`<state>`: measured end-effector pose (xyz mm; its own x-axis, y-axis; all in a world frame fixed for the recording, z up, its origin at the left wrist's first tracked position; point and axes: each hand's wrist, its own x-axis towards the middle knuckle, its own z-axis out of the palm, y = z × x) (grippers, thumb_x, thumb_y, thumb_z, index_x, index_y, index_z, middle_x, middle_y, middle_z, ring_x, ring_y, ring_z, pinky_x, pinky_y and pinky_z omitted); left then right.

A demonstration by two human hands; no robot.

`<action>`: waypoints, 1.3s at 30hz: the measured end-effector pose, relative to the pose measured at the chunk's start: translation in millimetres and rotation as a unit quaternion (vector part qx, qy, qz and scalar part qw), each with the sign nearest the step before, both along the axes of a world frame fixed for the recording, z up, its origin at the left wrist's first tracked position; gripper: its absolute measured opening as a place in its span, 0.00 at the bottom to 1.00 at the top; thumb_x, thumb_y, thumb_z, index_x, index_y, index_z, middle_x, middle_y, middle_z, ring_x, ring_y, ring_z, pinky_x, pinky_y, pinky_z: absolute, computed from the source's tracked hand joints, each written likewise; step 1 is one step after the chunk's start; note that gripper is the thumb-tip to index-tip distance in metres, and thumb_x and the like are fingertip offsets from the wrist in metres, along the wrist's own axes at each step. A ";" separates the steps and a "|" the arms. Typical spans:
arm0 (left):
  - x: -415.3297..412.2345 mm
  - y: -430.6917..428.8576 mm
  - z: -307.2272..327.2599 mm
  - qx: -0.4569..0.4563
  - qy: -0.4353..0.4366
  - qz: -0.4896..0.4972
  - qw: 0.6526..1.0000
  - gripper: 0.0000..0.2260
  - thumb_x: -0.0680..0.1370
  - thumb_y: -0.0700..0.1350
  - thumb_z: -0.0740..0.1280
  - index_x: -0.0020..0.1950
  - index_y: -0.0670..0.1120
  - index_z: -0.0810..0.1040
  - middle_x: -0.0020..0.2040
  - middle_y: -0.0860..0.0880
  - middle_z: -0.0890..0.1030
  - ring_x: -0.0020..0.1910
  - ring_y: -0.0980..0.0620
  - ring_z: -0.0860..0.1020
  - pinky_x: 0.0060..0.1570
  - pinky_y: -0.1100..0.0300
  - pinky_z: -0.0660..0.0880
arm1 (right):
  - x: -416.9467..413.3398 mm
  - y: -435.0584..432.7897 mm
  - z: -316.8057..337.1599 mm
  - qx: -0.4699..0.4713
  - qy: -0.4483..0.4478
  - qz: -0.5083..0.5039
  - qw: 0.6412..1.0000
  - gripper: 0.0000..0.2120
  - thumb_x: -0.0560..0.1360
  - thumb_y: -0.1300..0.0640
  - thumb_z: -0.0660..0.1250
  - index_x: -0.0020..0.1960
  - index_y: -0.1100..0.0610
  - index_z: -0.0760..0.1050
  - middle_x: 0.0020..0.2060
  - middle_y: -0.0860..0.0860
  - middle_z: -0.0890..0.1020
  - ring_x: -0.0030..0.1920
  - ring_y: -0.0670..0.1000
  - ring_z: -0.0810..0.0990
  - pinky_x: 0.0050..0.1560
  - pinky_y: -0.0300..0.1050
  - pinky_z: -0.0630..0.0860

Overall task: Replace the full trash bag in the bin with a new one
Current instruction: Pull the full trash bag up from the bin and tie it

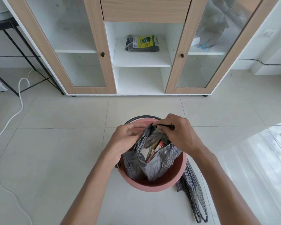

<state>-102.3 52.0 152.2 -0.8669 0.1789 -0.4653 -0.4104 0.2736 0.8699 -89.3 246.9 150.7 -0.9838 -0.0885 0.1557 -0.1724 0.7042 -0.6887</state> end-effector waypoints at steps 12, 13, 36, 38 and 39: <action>-5.0 -2.4 -13.1 -0.080 0.069 -0.013 0.994 0.04 0.77 0.49 0.72 0.48 0.51 0.85 0.44 0.55 0.86 0.47 0.56 0.83 0.48 0.66 0.76 | 4.1 -0.8 4.7 -0.119 -0.072 0.003 0.990 0.10 0.78 0.63 0.68 0.54 0.54 0.85 0.32 0.37 0.82 0.32 0.37 0.80 0.34 0.26 0.69; -5.2 -3.1 -13.2 -0.084 0.073 -0.009 0.994 0.04 0.77 0.49 0.72 0.48 0.50 0.85 0.43 0.54 0.86 0.45 0.56 0.83 0.43 0.68 0.75 | 4.3 -0.1 5.1 -0.152 -0.086 0.000 0.985 0.09 0.79 0.62 0.68 0.54 0.55 0.85 0.31 0.38 0.82 0.30 0.39 0.79 0.32 0.27 0.69; -12.9 -29.6 -20.9 -0.192 0.139 0.035 0.971 0.08 0.80 0.46 0.66 0.40 0.51 0.73 0.35 0.57 0.85 0.40 0.51 0.85 0.47 0.46 0.81 | 8.0 33.3 5.5 -0.140 -0.212 -0.089 0.963 0.09 0.80 0.60 0.65 0.51 0.60 0.84 0.39 0.51 0.88 0.42 0.49 0.87 0.47 0.44 0.83; -11.5 -31.5 -17.4 -0.218 0.143 0.040 0.965 0.09 0.80 0.45 0.65 0.40 0.50 0.74 0.34 0.57 0.85 0.37 0.52 0.85 0.44 0.47 0.82 | 9.7 37.9 5.2 -0.117 -0.215 -0.107 0.964 0.09 0.80 0.60 0.66 0.48 0.60 0.84 0.38 0.51 0.87 0.41 0.49 0.87 0.46 0.45 0.83; -10.7 -32.9 -15.8 -0.231 0.142 0.045 0.962 0.09 0.80 0.45 0.65 0.40 0.50 0.74 0.33 0.56 0.85 0.34 0.52 0.85 0.40 0.47 0.83 | 10.3 40.3 4.5 -0.108 -0.215 -0.122 0.963 0.09 0.80 0.60 0.66 0.48 0.60 0.84 0.37 0.51 0.87 0.41 0.48 0.87 0.46 0.44 0.83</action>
<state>-113.0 19.1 136.4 -0.9729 -0.0711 -0.2202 -0.2148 0.6320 0.7446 -79.0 287.2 155.2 -0.9489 0.1418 -0.2818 0.3137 0.5194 -0.7949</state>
